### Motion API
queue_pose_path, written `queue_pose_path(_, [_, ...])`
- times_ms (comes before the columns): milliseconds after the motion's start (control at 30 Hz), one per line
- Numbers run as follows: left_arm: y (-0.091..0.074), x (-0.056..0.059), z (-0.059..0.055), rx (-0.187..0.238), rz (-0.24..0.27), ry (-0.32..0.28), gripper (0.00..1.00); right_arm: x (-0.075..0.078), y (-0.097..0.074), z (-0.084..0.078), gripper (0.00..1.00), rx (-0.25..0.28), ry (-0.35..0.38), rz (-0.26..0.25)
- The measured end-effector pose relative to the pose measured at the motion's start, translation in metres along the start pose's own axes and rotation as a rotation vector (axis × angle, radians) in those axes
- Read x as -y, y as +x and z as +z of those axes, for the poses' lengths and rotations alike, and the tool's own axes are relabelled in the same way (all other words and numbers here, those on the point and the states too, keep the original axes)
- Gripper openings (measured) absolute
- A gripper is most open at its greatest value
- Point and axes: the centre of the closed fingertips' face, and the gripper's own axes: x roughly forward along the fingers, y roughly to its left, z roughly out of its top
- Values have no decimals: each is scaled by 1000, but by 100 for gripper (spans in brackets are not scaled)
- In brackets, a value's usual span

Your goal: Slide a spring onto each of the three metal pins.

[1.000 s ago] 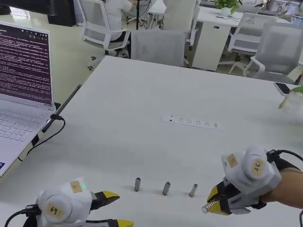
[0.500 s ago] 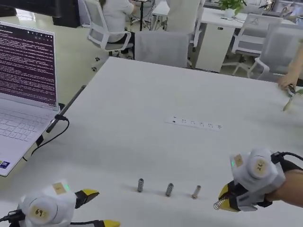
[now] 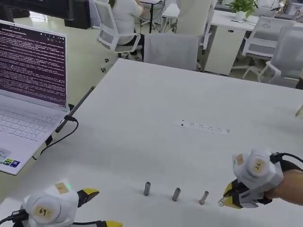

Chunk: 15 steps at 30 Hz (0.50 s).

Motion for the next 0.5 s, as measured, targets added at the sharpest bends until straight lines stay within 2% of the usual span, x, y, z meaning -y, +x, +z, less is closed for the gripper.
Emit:
queue_pose_path(300, [-2,-3,4,10,10,-7,57,15,14,3,8,-10,-8,11])
queue_pose_path(500, [-3,-4,2,4,15,-14,57,25,23,8,8,-11,-12,11])
